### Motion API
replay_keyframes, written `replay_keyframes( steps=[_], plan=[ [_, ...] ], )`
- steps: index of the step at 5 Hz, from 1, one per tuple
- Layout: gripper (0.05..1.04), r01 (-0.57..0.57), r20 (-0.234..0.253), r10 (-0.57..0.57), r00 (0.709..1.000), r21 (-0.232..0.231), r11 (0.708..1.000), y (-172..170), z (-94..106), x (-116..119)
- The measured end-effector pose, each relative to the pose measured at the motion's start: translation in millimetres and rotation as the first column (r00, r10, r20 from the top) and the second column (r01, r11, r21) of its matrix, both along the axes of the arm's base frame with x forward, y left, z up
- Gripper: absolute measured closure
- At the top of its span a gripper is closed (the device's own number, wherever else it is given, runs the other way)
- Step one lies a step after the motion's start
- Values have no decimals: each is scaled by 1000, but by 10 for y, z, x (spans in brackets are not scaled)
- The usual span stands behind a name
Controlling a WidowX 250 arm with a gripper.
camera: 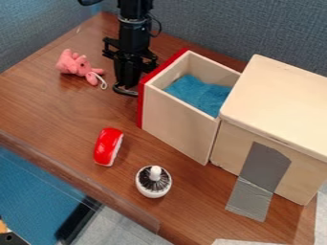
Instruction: Closed the drawer
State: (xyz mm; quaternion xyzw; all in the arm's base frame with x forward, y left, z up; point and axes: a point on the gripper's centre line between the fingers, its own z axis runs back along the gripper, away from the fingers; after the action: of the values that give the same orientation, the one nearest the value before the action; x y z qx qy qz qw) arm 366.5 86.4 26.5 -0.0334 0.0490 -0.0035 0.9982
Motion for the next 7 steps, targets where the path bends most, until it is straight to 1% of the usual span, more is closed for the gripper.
replay_keyframes(
  steps=[1,3,4,5,7],
  plan=[
    [955,-36,31,35,999,14,999,1,154,134],
    [955,-33,22,33,999,12,999,-27,176,285],
    [955,-28,22,28,999,10,1000,-61,187,297],
    [955,-25,-2,25,1000,-7,1000,-195,95,219],
    [955,-46,-33,45,998,-7,999,-461,99,30]
  ],
)
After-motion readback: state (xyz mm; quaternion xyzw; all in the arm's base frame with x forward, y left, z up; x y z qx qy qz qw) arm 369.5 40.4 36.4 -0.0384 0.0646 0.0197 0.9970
